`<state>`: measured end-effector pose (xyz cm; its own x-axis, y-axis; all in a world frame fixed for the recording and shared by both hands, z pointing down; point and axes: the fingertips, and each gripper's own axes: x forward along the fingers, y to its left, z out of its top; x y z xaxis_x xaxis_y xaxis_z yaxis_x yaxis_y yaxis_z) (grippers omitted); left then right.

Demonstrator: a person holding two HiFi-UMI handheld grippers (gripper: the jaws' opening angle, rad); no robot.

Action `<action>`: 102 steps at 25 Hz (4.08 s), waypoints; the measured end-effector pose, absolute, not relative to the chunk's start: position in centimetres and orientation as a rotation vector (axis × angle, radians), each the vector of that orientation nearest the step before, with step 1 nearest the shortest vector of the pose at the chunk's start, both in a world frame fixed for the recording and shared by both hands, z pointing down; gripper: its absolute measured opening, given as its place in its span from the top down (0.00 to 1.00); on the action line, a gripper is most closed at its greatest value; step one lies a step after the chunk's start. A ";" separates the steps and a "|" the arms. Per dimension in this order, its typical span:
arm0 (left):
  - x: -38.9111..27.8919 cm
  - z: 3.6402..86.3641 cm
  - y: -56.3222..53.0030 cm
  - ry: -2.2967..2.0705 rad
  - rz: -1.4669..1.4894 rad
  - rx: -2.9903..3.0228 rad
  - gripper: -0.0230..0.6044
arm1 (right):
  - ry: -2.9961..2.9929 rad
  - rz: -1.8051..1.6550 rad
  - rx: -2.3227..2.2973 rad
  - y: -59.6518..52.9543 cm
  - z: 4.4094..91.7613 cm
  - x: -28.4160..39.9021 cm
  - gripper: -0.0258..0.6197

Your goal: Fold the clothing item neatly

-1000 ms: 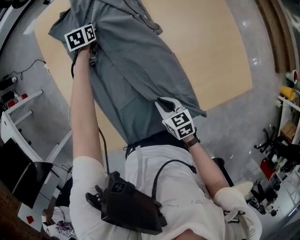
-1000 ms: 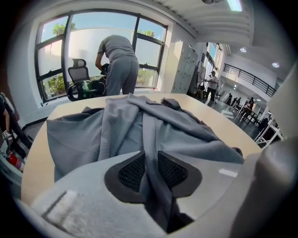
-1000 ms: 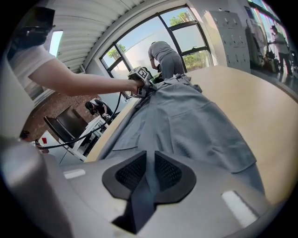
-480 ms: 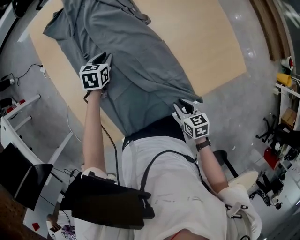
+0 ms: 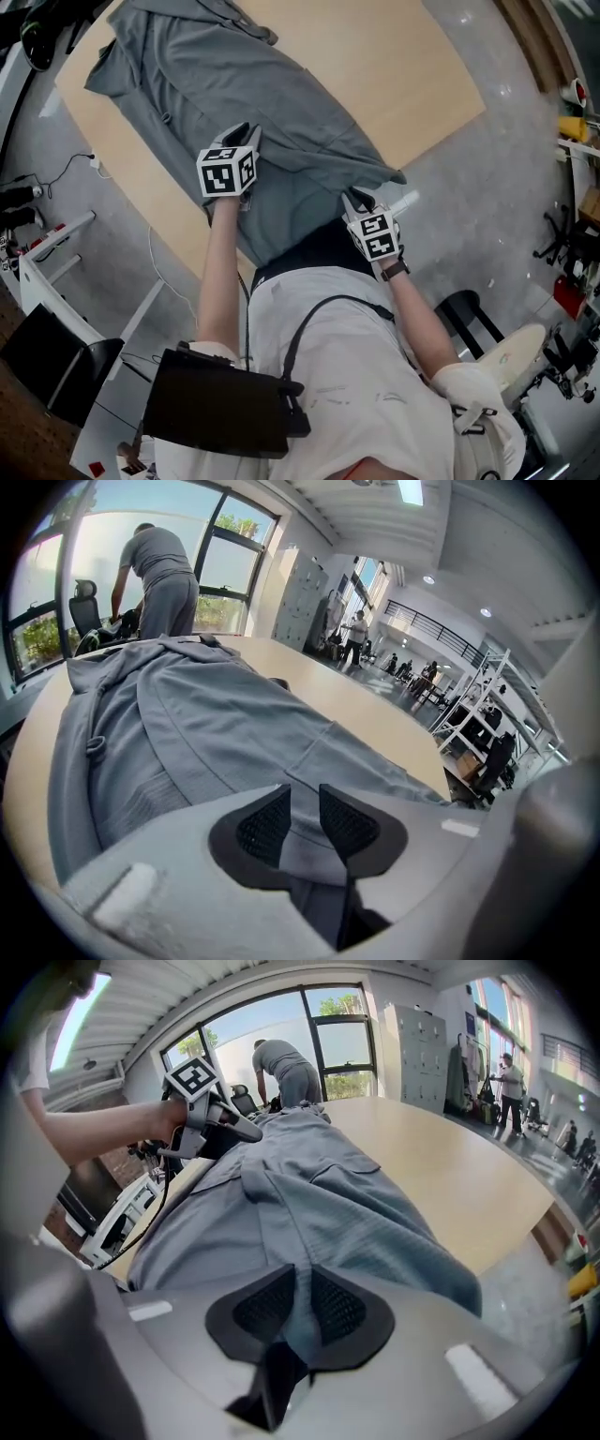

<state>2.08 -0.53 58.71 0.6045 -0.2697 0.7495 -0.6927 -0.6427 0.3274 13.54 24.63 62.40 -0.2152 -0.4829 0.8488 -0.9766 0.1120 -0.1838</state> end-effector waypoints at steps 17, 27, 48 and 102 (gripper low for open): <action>1.0 57.3 3.3 -0.757 0.858 2.212 0.80 | -1.982 1.311 1.284 28.8 58.7 8.6 0.93; -0.9 56.5 4.2 -0.844 0.786 2.154 0.80 | -2.026 1.247 1.191 26.3 57.4 8.0 0.83; -8.6 58.6 11.3 -1.124 0.748 1.828 0.80 | -2.270 0.590 0.579 -3.2 57.6 -5.8 0.83; -15.6 60.5 13.6 -1.475 0.464 1.463 0.95 | -2.293 0.759 0.623 -20.0 59.3 -20.8 0.93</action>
<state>-15.60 13.58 60.54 0.1927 -0.5433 0.8171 -0.9132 0.2053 0.3519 -20.78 -19.96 59.30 -0.6857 -0.2297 0.6906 -0.5963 0.7214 -0.3521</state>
